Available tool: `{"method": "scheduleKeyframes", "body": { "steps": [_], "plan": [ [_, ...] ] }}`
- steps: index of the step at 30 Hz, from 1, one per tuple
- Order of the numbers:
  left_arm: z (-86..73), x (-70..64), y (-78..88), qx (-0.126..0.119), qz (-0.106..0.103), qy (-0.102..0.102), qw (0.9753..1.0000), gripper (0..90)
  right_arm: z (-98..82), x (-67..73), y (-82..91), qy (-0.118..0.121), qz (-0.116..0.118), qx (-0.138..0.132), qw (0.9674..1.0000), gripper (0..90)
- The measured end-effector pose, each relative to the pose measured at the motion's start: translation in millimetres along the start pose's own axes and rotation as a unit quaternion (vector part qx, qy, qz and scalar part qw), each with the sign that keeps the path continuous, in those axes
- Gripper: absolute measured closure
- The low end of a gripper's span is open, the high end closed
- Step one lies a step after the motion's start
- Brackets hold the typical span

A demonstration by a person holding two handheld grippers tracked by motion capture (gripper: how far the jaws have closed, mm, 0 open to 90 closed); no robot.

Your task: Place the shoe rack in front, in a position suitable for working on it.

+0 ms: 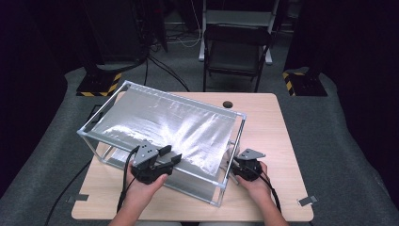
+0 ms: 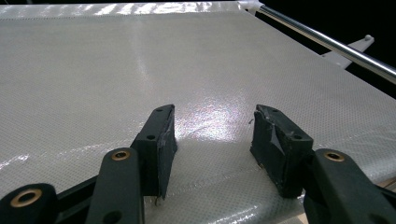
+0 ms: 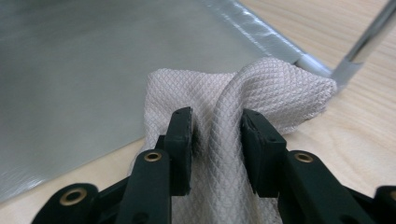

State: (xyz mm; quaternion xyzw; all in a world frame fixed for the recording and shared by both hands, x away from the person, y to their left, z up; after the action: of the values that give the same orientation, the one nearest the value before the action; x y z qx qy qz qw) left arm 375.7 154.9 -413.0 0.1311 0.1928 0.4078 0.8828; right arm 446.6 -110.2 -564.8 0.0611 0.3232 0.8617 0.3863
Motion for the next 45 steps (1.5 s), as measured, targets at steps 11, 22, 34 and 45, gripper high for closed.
{"method": "scheduleKeyframes", "body": {
  "steps": [11,22,34,45],
  "plan": [
    [-0.3,-0.3,0.1,-0.004,0.000,0.003,1.0000,48.7,-3.9,23.2,15.8,-0.012,0.031,0.003,0.9994,74.4],
    [-0.7,-0.4,1.0,-0.005,-0.001,0.002,1.0000,48.8,-9.8,57.6,40.8,0.025,0.060,0.003,0.9979,78.9],
    [-0.7,0.0,1.1,-0.002,-0.004,0.000,1.0000,48.7,13.7,38.9,68.4,0.006,0.054,-0.033,0.9980,78.9],
    [-0.4,-0.2,1.1,-0.001,-0.003,0.000,1.0000,48.7,29.2,11.6,94.2,-0.008,0.033,-0.059,0.9977,78.9]
  ]
}}
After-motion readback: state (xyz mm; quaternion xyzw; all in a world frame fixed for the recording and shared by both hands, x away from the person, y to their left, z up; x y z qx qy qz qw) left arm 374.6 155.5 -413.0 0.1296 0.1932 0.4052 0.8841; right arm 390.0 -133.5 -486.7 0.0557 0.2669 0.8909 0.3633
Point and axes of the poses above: each handheld gripper's, and its own axes: y roughly backward along the jaws, z roughly out of its top, x roughly to its left, the point moved 7 cm from there along -y, roughly forward along the jaws, and after that the axes turned 11 degrees about y, right-handed, at the moved point
